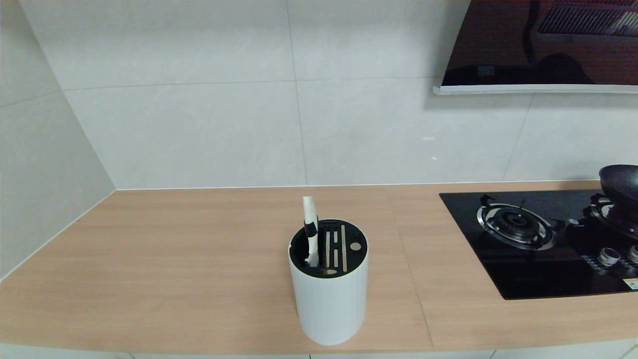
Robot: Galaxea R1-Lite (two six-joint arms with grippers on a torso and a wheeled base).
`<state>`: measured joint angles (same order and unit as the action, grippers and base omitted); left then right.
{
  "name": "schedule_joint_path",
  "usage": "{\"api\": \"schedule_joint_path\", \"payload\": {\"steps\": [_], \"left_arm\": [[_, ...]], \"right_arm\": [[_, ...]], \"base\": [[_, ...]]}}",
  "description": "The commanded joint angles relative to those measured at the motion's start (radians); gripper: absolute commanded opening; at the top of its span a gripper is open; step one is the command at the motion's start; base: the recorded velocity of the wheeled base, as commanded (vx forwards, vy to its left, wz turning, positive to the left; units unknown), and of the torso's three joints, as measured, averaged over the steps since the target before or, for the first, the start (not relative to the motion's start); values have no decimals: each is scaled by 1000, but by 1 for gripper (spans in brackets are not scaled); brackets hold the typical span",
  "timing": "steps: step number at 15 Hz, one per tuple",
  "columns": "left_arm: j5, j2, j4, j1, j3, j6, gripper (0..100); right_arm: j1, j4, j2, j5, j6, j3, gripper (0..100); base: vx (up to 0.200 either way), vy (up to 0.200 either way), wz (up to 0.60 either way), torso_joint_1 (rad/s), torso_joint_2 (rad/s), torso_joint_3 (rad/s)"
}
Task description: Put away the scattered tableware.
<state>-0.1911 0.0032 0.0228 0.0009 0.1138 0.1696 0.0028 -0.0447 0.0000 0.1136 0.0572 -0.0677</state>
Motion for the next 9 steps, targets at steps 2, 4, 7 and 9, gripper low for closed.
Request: {"api": "schedule_joint_path", "payload": {"steps": [2,4,7,9], "left_arm": [[32,-3,28,1,-114,-42,100],[113,-3,23,1,-114,-101,100],[190,1,-29,-2,-112,-137,100],[190,-2,-24,-2,-112,-147,100]], "right_arm": [[0,-9,0,-11,-36,68,100],[0,-9,0,-28,-33,68,100],[0,48,2,-124,-33,66,100],[0,43,2,-126,-42,66,100]], "base": [[0,0,0,0,0,0],[0,0,0,0,0,0],[0,0,0,0,0,0],[0,0,0,0,0,0]]}}
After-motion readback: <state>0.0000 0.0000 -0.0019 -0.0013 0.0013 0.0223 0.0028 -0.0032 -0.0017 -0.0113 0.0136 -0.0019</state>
